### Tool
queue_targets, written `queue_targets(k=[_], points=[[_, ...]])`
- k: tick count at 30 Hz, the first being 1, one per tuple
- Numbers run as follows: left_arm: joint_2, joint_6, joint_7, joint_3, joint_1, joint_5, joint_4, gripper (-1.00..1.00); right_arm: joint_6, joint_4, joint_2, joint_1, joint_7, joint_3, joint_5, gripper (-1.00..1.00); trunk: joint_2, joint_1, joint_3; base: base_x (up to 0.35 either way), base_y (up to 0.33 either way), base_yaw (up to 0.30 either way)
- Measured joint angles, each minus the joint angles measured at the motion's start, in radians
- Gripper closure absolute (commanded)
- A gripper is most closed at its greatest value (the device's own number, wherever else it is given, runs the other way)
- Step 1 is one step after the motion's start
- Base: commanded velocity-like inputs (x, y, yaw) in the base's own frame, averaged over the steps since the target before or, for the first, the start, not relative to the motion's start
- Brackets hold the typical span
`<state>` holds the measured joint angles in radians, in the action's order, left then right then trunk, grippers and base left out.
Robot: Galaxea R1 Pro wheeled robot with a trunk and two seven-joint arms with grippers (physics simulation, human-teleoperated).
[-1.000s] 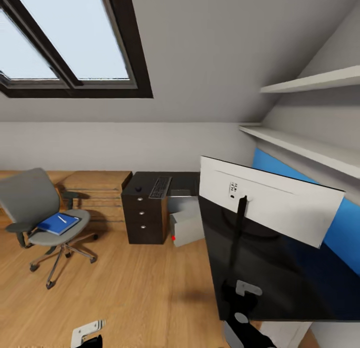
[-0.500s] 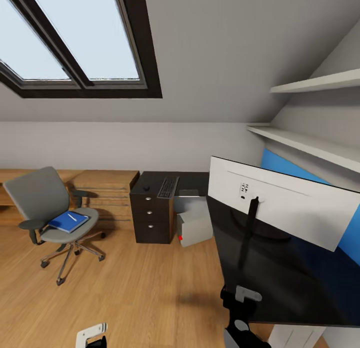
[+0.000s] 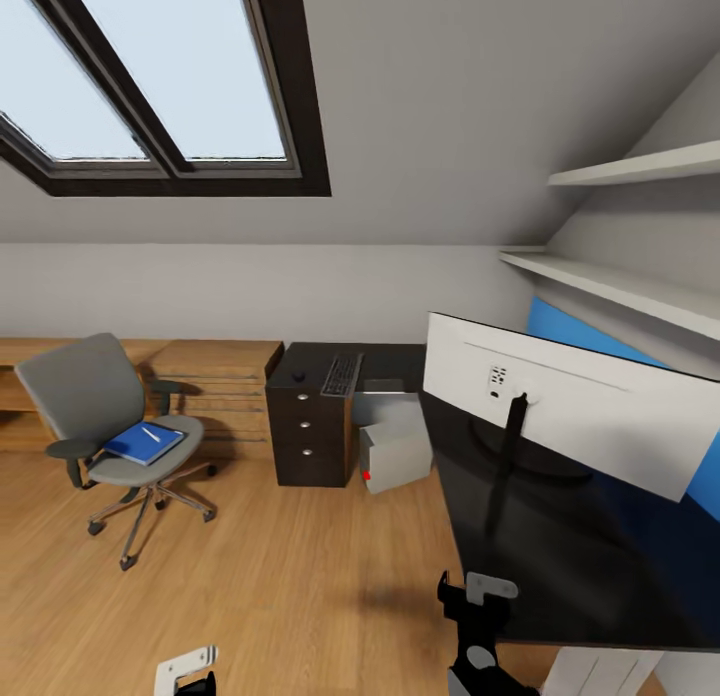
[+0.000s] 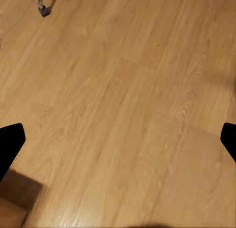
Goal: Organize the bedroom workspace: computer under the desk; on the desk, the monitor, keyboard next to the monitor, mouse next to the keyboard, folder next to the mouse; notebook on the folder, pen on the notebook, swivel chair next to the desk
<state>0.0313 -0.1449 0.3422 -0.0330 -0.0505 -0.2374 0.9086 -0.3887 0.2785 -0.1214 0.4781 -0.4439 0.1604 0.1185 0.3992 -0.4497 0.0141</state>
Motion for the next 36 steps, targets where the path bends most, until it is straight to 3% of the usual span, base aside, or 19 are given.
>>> queue_targets(k=[11, 30, 36], points=[[-0.001, 0.0, -0.002, -0.03, 0.0, 0.001, -0.013, -1.0, -0.007, -0.025, -0.002, 0.0, 0.003, 0.001, -0.011, -1.0, 0.001, 0.0, 0.0, 0.046, 0.287, 0.0], [0.002, -0.001, -0.003, -0.031, 0.0, -0.001, -0.016, -1.0, -0.01, -0.033, -0.001, 0.0, 0.003, 0.001, -0.011, -1.0, 0.0, 0.0, 0.0, 0.008, 0.016, 0.0], [0.003, -0.001, -0.002, -0.027, 0.0, -0.003, -0.017, -1.0, -0.044, -0.047, -0.003, 0.0, 0.003, 0.002, -0.011, -1.0, 0.0, 0.0, 0.0, 0.142, 0.006, 0.0]])
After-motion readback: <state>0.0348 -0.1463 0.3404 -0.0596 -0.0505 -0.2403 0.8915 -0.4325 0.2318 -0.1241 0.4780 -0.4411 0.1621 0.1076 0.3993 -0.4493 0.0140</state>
